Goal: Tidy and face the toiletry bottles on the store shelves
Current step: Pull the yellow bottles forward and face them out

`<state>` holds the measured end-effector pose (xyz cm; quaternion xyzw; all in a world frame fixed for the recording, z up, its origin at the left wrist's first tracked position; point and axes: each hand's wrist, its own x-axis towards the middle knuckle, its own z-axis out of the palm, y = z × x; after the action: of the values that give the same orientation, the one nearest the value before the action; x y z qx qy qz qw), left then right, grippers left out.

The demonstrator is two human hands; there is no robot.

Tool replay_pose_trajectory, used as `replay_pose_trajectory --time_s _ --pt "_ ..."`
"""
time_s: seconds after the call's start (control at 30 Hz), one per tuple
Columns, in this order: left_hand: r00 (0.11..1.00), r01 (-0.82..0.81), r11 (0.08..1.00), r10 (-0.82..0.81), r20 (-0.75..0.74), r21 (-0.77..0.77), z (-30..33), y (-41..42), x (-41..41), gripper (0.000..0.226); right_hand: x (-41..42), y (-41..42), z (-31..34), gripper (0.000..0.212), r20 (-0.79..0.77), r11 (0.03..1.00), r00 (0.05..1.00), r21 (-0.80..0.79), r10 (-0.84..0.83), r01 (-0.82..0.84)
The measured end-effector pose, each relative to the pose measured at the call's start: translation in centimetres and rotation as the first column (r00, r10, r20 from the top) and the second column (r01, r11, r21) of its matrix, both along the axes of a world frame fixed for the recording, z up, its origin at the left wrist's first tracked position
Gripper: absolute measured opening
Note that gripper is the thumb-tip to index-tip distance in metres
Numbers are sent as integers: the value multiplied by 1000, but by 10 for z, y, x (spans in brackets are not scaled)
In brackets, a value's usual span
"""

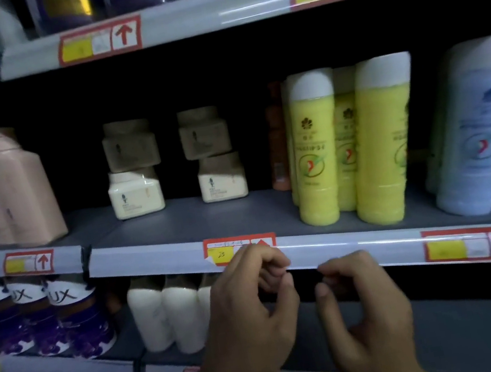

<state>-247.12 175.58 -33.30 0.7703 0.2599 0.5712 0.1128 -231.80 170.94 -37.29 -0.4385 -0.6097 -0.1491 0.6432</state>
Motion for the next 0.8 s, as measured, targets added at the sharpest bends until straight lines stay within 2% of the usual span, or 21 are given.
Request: replay_pose_trajectory --time_s 0.1,0.2,0.37,0.53,0.63,0.8 --pt "1000 -4 999 3 23 39 27 7 23 17 25 -9 40 14 0 986 989 82 -145 145" --pt "999 -16 1000 17 46 -24 48 24 48 30 53 -1 76 31 -65 958 960 73 -272 276" --pt "997 26 984 -12 80 -177 64 56 80 55 88 20 92 64 -116 935 928 -81 -353 346" --pt "994 35 976 -11 111 -216 66 78 99 68 99 33 86 93 -153 934 937 -230 -314 275" --pt "992 70 969 -43 120 -238 63 80 101 66 97 36 86 93 -106 907 931 -290 -348 306" --pt "991 75 970 -47 127 -232 63 76 98 65 90 33 86 82 -76 878 911 -310 -405 365"
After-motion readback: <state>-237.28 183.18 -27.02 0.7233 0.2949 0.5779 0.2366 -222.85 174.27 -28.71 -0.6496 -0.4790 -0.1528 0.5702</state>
